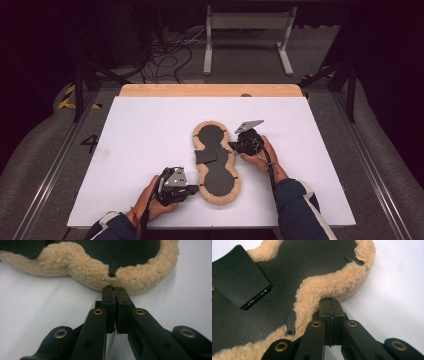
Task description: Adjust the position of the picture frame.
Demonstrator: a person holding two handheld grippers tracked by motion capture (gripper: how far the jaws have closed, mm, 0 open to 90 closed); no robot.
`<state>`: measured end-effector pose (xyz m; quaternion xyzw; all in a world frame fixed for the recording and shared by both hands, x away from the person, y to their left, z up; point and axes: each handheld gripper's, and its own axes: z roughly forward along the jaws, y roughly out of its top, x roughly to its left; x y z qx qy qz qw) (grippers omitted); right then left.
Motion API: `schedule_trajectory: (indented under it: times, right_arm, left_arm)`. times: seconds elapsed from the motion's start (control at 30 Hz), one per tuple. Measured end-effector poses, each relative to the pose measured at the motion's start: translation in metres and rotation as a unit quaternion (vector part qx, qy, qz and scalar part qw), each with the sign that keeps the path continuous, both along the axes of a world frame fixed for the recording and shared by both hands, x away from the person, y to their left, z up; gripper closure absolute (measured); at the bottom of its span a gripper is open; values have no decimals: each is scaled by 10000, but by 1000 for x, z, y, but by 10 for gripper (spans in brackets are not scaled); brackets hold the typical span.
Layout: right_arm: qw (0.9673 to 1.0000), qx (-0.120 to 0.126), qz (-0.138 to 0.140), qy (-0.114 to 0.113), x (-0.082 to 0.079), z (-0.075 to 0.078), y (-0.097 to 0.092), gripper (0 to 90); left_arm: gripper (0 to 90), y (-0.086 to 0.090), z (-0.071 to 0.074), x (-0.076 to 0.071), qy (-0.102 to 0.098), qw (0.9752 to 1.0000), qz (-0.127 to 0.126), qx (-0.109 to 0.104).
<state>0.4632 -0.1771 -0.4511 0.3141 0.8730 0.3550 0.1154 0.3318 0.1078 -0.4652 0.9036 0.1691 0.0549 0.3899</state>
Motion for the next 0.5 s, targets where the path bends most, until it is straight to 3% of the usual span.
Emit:
schedule_trajectory:
  times: [0.37,0.5]
  right_arm:
    - [9993,-371,34,-69,7,4,15,900]
    - [9984,-536,-84,-127,6,6,23,900]
  left_arm:
    - [868,-17,2,-8,-89,9999,-42,126]
    - [870,-25,2,-10,-99,9998,-130,144]
